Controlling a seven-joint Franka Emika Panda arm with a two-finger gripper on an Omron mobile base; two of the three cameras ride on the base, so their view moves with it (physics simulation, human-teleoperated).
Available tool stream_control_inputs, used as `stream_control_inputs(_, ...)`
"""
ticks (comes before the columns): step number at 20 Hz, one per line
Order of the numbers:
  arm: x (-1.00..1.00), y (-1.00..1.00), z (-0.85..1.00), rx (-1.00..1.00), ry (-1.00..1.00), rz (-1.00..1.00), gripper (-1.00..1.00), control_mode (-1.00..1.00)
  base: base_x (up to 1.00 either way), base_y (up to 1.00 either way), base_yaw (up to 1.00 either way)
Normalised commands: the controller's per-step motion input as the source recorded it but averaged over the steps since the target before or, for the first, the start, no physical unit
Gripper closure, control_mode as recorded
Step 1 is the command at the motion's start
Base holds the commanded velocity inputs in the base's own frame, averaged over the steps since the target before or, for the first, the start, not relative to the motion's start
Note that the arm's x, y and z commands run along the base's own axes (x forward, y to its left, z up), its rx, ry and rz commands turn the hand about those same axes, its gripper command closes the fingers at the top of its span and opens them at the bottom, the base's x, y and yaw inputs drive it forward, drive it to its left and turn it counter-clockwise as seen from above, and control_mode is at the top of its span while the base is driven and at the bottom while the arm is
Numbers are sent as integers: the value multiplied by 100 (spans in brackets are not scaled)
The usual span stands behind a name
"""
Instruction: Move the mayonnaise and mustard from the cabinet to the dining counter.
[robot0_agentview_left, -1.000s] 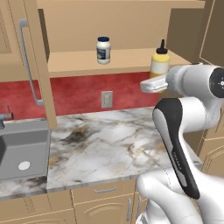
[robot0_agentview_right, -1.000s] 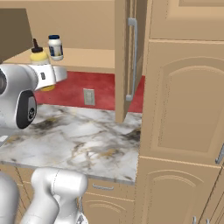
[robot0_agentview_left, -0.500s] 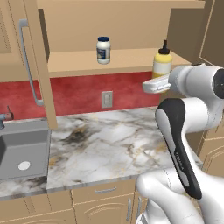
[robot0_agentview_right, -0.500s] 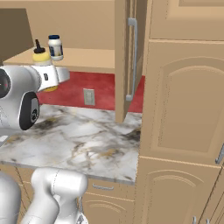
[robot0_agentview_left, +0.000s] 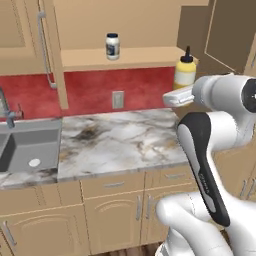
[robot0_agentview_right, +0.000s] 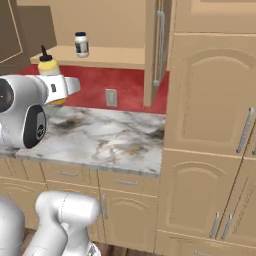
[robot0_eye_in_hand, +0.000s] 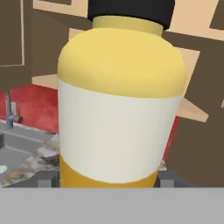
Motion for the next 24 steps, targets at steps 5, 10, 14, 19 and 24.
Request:
stream_control_inputs(5, 0, 0, 0, 0, 0, 0, 100, 100, -58, 39, 55)
stream_control_inputs(10, 0, 0, 0, 0, 0, 0, 100, 100, -16, 5, 100)
stream_control_inputs(14, 0, 0, 0, 0, 0, 0, 100, 100, -21, 9, 100)
stream_control_inputs(19, 0, 0, 0, 0, 0, 0, 100, 100, -18, 11, 100)
stream_control_inputs(24, 0, 0, 0, 0, 0, 0, 100, 100, -11, 23, 100)
